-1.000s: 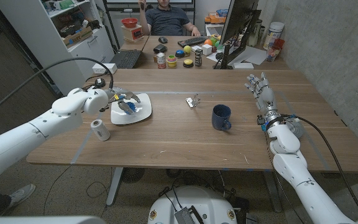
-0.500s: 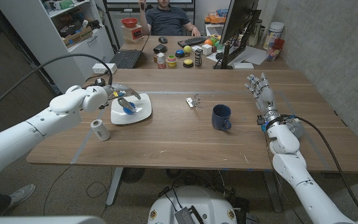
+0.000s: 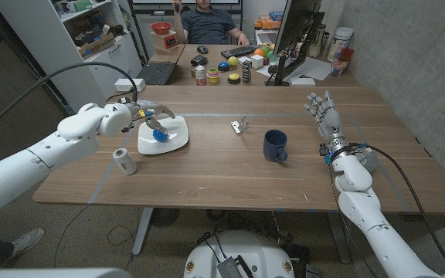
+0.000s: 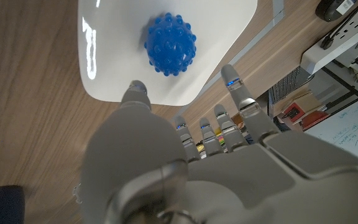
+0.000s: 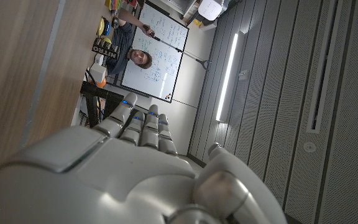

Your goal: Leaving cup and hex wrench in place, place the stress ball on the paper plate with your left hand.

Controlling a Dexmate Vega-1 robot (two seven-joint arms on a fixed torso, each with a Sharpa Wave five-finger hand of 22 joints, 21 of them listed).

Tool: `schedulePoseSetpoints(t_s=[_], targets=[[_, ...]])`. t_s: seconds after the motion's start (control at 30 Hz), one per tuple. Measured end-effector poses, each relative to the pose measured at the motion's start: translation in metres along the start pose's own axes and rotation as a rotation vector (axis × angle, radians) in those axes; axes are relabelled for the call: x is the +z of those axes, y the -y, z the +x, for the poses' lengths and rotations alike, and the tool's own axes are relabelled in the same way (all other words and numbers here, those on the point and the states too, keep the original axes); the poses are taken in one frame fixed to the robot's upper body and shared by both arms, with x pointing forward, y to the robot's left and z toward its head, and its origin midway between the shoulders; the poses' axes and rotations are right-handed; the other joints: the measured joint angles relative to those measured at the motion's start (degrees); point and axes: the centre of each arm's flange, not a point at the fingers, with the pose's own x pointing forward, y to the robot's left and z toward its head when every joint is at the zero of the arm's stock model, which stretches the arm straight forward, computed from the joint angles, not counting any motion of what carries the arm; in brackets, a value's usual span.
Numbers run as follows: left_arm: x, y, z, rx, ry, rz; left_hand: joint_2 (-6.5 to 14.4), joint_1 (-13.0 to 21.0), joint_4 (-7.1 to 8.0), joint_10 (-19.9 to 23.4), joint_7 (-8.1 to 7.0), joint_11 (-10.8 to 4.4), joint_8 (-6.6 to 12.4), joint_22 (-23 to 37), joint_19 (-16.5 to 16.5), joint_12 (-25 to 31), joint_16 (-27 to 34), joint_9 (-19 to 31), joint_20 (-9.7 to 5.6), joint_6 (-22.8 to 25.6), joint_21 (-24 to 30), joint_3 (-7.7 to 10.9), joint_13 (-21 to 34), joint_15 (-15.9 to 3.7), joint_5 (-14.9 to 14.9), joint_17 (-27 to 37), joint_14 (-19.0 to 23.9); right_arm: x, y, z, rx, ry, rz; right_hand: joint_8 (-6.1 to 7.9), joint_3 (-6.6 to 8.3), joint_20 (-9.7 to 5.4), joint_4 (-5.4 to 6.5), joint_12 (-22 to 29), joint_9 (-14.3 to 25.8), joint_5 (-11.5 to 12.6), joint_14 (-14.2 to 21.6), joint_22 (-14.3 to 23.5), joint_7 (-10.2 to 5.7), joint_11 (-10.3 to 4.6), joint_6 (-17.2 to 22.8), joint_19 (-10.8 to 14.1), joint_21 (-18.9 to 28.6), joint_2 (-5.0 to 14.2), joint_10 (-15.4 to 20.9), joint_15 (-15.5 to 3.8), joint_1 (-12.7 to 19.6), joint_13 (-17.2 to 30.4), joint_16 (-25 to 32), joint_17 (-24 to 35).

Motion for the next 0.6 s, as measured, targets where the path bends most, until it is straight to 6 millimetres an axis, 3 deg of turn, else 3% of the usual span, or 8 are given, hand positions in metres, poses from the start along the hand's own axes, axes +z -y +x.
schedulePoseSetpoints(t_s=[0.6], targets=[[0.0,-0.019,-0.013,0.065,0.013,-0.002,0.1,-1.0,0.7,-2.9,-0.01,-0.21,0.0,0.1,-1.5,0.0,0.0,0.0,1.12,-0.6,-2.4,-1.19,0.0,-0.3,0.7,-0.3,-2.2,-0.001,0.0,-0.001,-0.001,0.004,0.004,0.0,0.0,0.0,0.0,0.0,0.0,0.0,0.0,0.0,0.0,0.0,0.0,0.0,-0.4,0.0,0.0,0.0,0.0,0.0,0.0,0.0]])
